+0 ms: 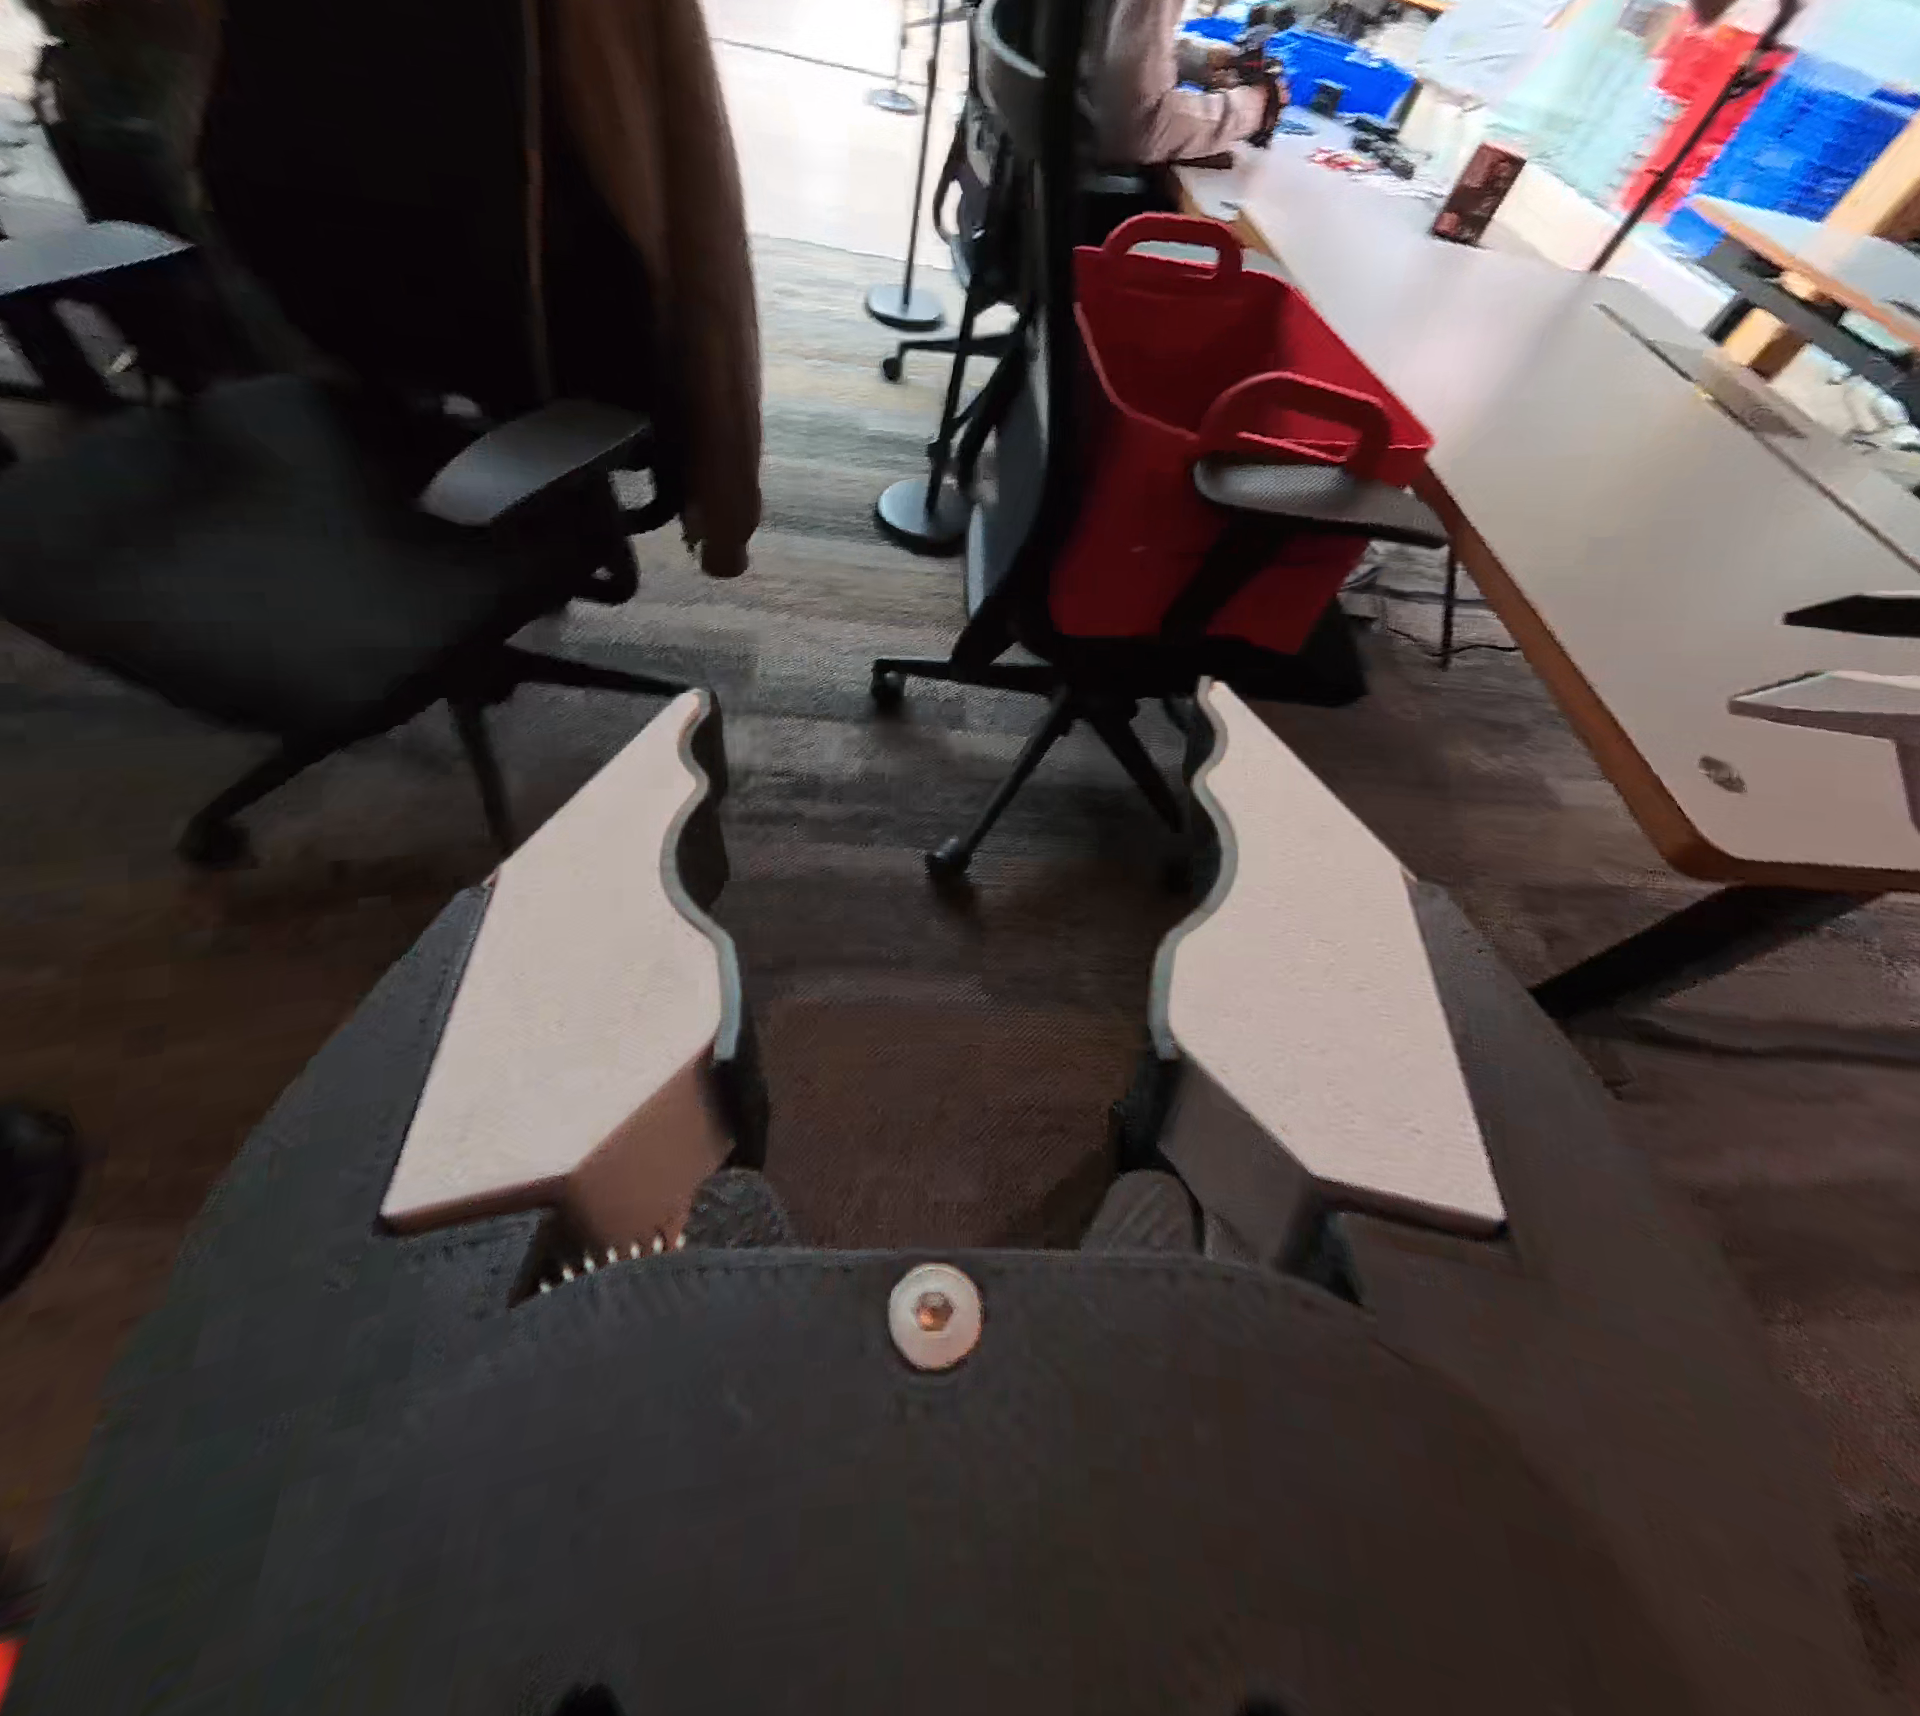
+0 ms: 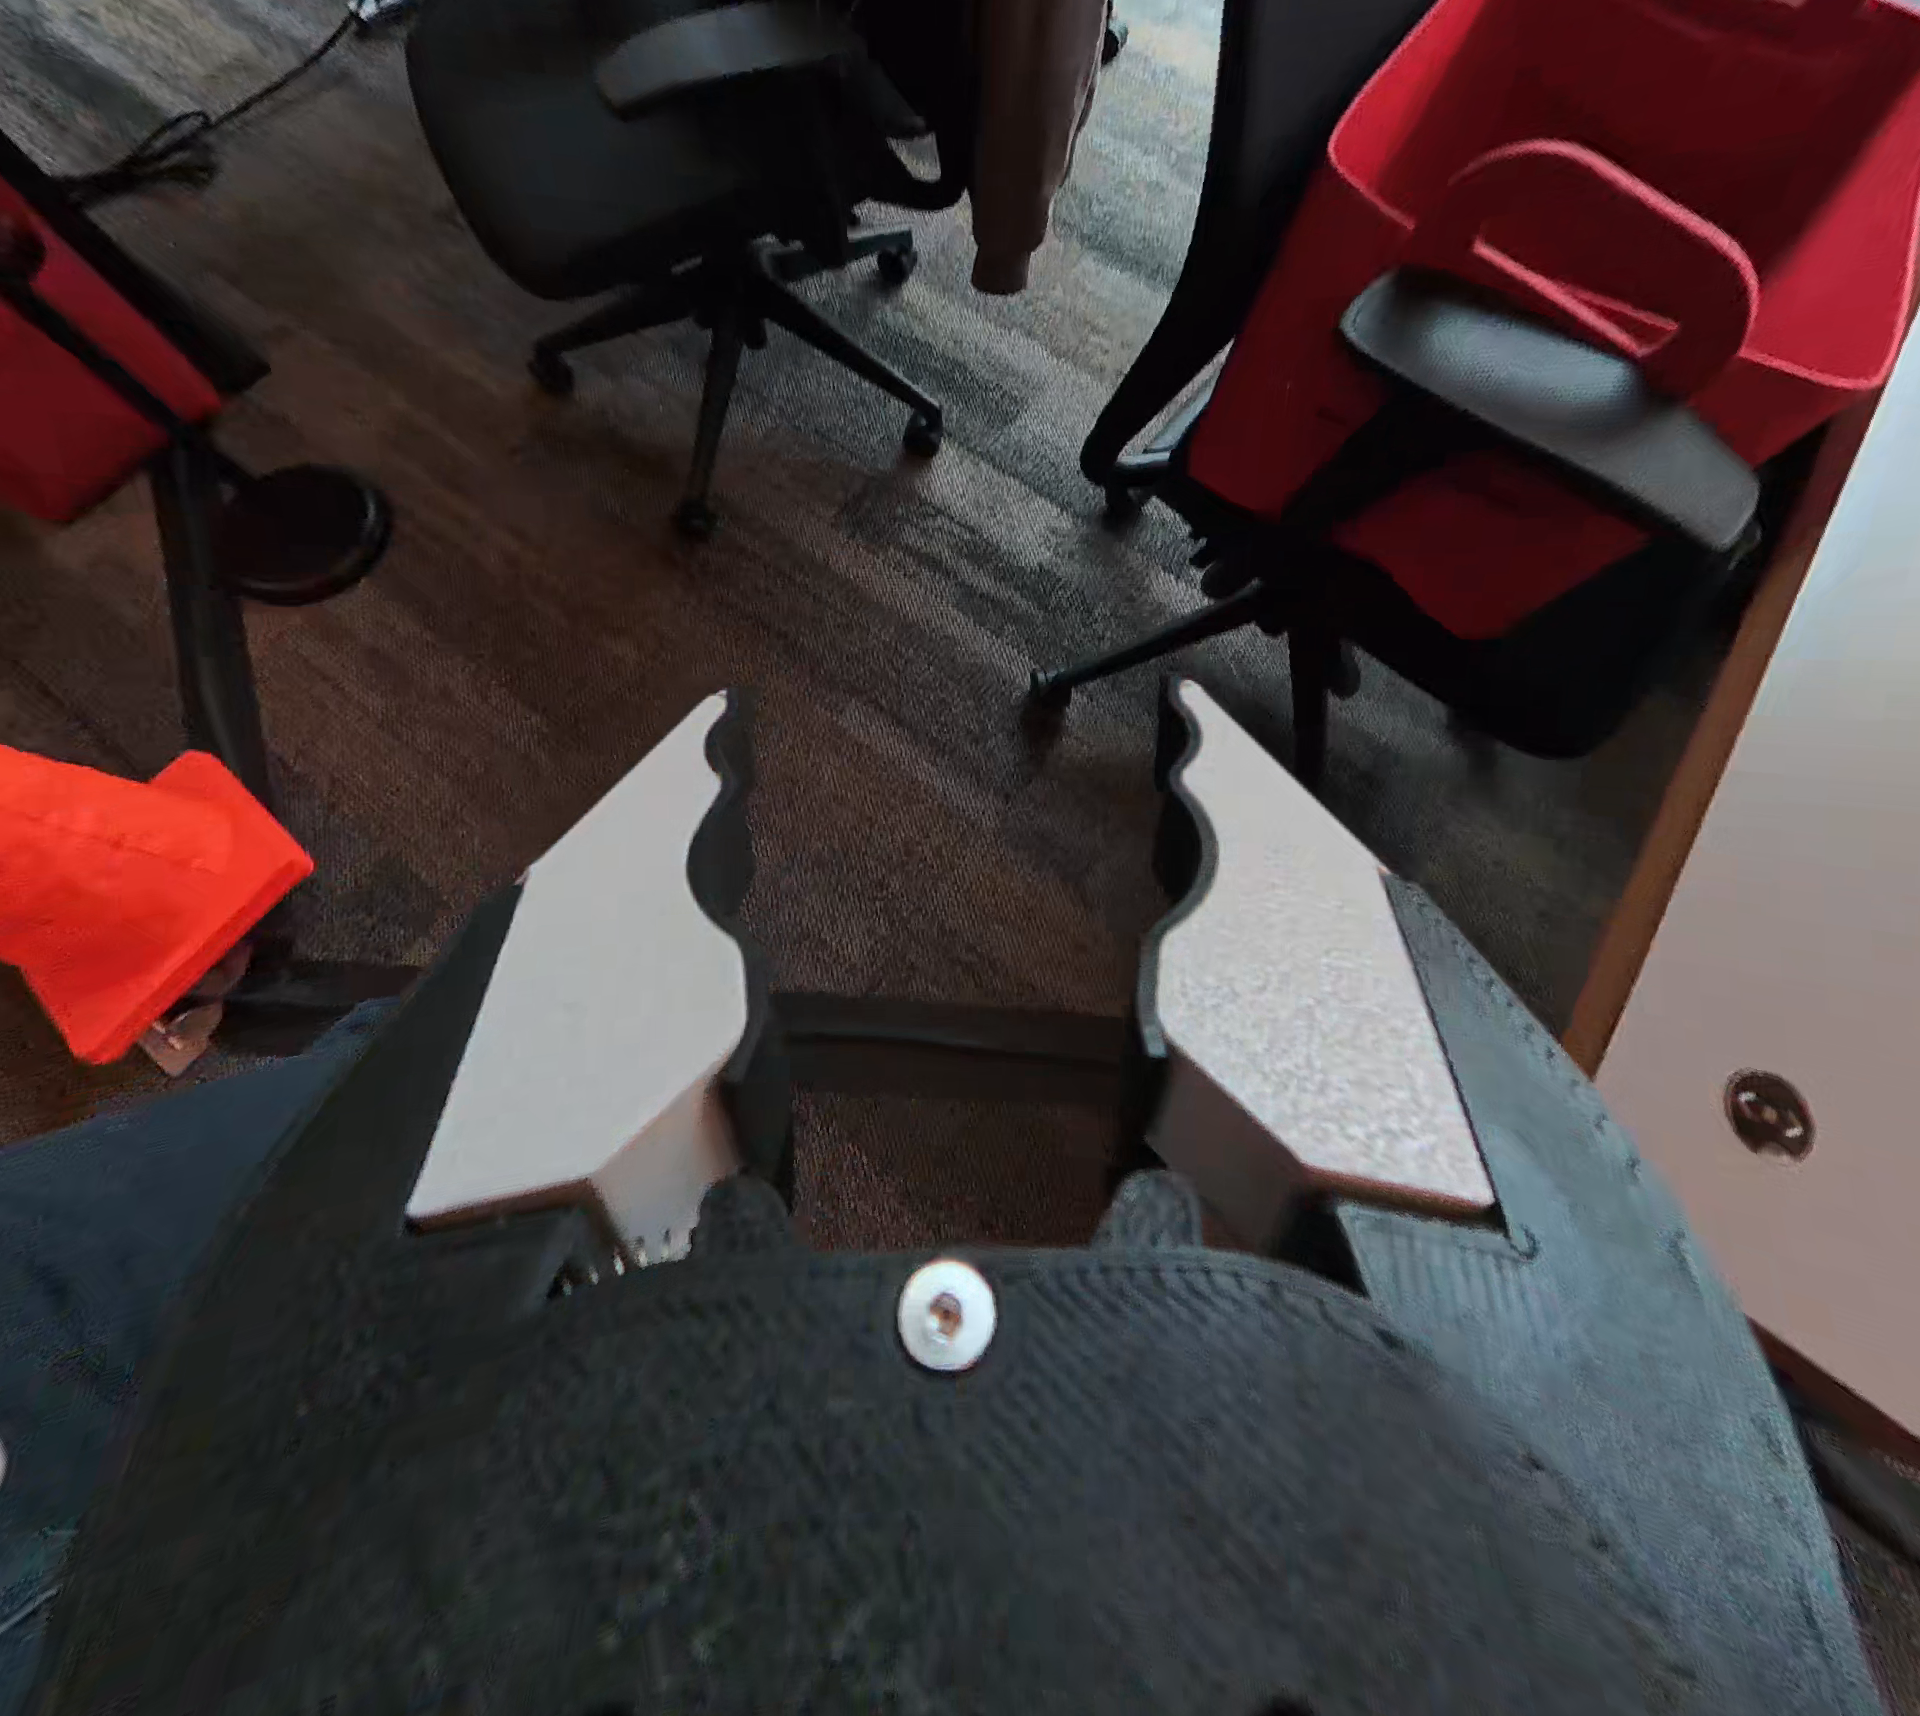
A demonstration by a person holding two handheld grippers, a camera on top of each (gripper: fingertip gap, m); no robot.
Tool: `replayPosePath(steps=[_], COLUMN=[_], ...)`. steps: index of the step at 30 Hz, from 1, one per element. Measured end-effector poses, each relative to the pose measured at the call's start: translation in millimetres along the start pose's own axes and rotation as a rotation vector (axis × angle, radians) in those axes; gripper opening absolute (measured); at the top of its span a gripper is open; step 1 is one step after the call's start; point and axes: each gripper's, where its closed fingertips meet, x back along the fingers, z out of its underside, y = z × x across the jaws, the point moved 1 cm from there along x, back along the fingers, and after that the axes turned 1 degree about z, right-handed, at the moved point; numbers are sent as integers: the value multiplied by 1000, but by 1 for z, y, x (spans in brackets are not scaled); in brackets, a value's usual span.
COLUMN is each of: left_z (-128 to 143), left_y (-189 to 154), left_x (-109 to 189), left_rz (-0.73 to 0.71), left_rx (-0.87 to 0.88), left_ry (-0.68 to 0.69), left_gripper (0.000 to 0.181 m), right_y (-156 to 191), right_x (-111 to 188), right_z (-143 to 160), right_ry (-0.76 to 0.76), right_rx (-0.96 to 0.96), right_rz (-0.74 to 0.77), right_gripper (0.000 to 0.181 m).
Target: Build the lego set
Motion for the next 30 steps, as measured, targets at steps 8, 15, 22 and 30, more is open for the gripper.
replayPosePath(steps=[8,15,22,30], left_z=[77,122,156,193], left_y=[45,124,238,319], left_x=[171,275,401,486], left_rz=[-208,-242,-389,-558], left_rx=[7,65,1,51], left_ry=[66,19,48,40], left_gripper=[90,90,91,91], right_y=[46,133,219,288], right_x=[14,23,24,13], right_z=[69,78,80,50], right_ry=[41,21,136,196], right_rx=[8,-66,-34,-57], right_rz=[106,120,184,178], right_gripper=[83,84,79,79])
